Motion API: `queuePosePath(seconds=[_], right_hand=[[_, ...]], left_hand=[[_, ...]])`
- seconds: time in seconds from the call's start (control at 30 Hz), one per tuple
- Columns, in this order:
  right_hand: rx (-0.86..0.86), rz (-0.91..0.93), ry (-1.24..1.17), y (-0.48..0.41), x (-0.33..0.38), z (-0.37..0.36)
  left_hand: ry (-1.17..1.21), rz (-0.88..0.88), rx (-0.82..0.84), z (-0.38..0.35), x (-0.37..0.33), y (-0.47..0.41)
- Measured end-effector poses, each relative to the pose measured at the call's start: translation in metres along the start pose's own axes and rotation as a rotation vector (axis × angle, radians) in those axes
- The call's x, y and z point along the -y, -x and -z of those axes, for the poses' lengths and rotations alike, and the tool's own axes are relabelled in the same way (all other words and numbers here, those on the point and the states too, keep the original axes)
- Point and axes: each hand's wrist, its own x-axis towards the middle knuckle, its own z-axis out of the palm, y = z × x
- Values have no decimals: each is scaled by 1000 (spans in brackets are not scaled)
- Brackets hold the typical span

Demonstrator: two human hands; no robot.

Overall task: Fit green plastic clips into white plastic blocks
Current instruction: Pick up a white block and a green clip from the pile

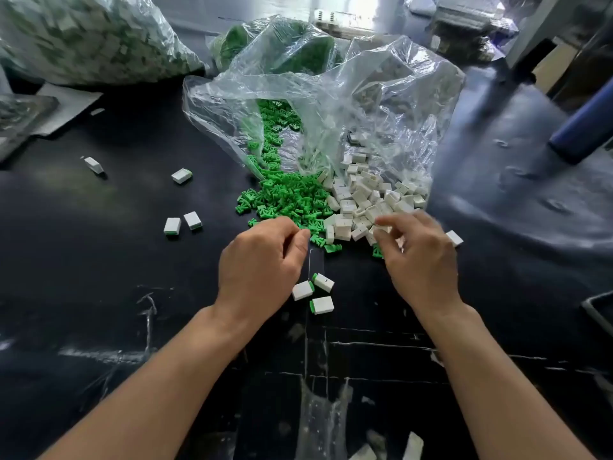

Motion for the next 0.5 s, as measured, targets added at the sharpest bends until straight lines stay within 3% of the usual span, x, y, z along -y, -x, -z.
queuePosePath(seconds=[0.27, 0.43, 0.5], right_hand=[[133, 101, 154, -7, -4, -17], [60, 146, 57, -6, -8, -14], [21, 86, -123, -6, -6, -10]], left_hand=[[30, -29, -30, -3, -1, 4], [54, -44, -9, -5, 0, 5], [94, -36, 4, -5, 0, 5]])
